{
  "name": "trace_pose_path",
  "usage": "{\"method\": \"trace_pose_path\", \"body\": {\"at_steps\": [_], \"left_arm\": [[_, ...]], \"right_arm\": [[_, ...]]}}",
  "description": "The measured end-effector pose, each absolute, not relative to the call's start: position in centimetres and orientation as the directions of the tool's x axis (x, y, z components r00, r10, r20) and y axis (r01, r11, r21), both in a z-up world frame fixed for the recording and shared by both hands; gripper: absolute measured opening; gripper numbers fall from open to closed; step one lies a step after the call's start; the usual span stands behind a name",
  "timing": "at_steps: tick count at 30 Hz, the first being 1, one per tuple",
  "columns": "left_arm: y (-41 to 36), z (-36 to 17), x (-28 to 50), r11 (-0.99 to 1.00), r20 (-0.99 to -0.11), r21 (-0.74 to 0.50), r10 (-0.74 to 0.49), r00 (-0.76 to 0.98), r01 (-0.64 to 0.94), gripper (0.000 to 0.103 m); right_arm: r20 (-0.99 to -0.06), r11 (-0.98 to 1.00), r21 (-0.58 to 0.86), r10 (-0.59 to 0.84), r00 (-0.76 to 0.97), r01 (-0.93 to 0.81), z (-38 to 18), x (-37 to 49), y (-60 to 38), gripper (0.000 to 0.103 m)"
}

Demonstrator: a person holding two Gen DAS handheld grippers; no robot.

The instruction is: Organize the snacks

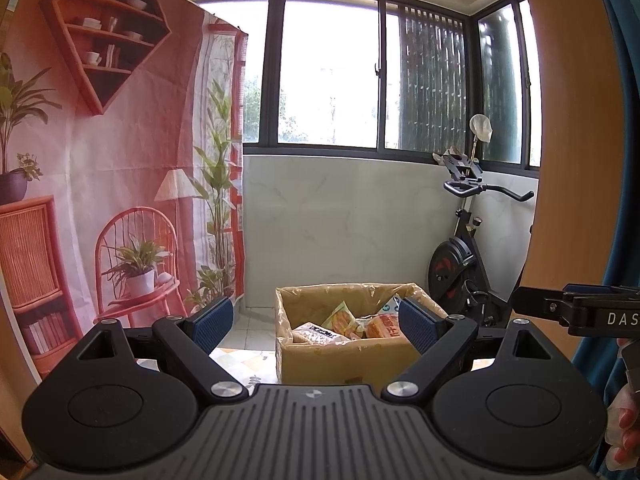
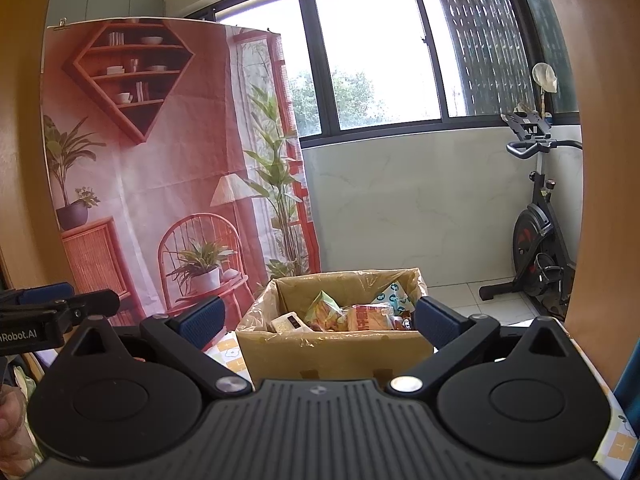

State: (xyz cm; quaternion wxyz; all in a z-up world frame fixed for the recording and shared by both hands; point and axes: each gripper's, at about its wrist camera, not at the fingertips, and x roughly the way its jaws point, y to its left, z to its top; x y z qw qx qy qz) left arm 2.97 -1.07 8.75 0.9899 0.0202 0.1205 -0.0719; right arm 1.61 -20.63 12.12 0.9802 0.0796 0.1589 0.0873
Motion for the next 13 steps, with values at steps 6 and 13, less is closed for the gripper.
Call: {"method": "trace_pose_path", "body": {"at_steps": [6, 13], "left_arm": [[-0.83, 8.8, 2.92, 0.989, -0.238, 0.011, -0.142, 0.961, 0.149, 0.091], [-0.69, 8.63, 2.82, 0.989, -0.234, 0.01, -0.144, 0.961, 0.151, 0.091]], "right_arm": [[-0.295, 0.972, 0.181, 0.197, 0.935, -0.147, 12.2, 1.6, -20.81, 0.103], [-0.292, 0.972, 0.179, 0.198, 0.936, -0.15, 12.24, 1.45, -20.84, 0.103]]}}
